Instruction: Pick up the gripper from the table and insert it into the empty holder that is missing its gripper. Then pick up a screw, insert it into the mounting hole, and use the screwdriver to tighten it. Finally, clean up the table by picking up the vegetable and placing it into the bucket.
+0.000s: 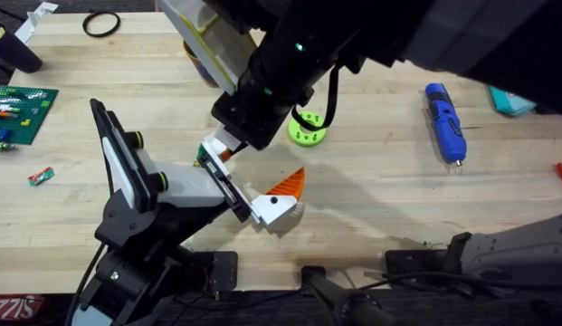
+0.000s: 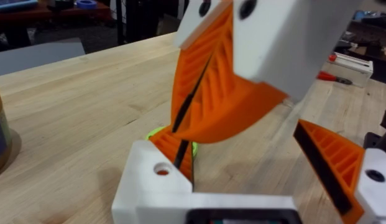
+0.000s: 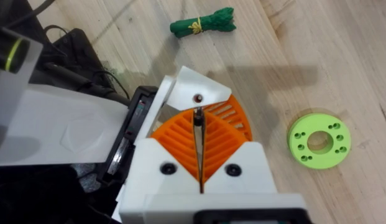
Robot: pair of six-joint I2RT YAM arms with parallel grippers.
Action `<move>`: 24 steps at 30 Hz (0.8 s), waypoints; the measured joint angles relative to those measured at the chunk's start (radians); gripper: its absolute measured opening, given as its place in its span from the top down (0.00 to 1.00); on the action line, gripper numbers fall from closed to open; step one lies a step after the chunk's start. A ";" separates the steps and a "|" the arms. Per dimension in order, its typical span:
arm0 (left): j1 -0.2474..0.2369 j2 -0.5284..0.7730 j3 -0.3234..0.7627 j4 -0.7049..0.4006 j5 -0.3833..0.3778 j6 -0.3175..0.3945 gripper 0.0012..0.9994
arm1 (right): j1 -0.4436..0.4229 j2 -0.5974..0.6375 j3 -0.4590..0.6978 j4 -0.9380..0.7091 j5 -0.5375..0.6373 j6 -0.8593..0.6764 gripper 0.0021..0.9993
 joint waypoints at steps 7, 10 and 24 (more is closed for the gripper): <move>0.000 0.000 0.000 0.000 0.000 0.000 0.01 | 0.000 0.000 0.000 -0.003 0.001 -0.002 1.00; 0.000 0.000 0.000 0.000 0.000 0.000 0.01 | 0.000 -0.003 0.000 0.015 0.001 -0.005 1.00; 0.000 0.000 0.000 0.000 0.000 0.000 0.01 | 0.000 -0.024 0.000 0.018 0.001 -0.008 1.00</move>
